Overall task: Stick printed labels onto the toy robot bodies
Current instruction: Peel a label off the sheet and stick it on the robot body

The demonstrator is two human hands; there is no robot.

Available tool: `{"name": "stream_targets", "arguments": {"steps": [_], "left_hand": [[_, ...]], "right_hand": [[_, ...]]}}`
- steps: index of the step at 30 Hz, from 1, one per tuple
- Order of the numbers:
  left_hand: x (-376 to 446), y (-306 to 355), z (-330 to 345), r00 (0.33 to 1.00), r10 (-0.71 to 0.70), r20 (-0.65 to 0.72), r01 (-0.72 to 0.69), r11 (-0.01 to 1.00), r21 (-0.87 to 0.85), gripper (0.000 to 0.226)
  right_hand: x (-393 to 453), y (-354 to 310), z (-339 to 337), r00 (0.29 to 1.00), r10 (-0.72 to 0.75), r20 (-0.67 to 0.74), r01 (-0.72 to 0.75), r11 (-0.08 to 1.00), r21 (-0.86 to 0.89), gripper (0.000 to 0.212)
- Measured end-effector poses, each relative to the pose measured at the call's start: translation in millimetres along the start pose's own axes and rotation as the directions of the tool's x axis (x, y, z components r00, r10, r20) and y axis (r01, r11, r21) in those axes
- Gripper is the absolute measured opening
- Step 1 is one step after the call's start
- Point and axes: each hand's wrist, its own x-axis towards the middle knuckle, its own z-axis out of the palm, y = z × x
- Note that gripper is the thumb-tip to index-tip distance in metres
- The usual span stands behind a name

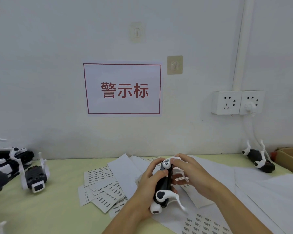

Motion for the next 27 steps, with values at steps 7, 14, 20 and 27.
{"name": "stream_targets", "arguments": {"steps": [7,14,20,27], "left_hand": [[2.5,-2.0,-1.1,0.998,-0.048,0.045,0.048,0.999,0.007,0.043],[6.5,-2.8,-3.3,0.995,-0.095,-0.028,0.094,0.994,-0.049,0.057],[4.7,2.2,-5.3,0.994,-0.089,-0.068,0.077,0.983,-0.167,0.058],[6.4,3.5,-10.2,0.976,-0.073,-0.205,0.016,0.964,-0.266,0.034]], "right_hand": [[-2.3,-2.2,-4.8,0.998,0.049,0.041,-0.05,0.998,0.034,0.026],[-2.6,-6.6,-17.2,0.998,0.027,-0.056,-0.021,0.993,0.12,0.035],[-0.8,-4.1,-34.4,0.982,0.061,-0.178,0.023,0.901,0.433,0.029],[-14.0,-6.8,-44.5,0.967,0.187,0.175,-0.232,0.929,0.288,0.049]]}}
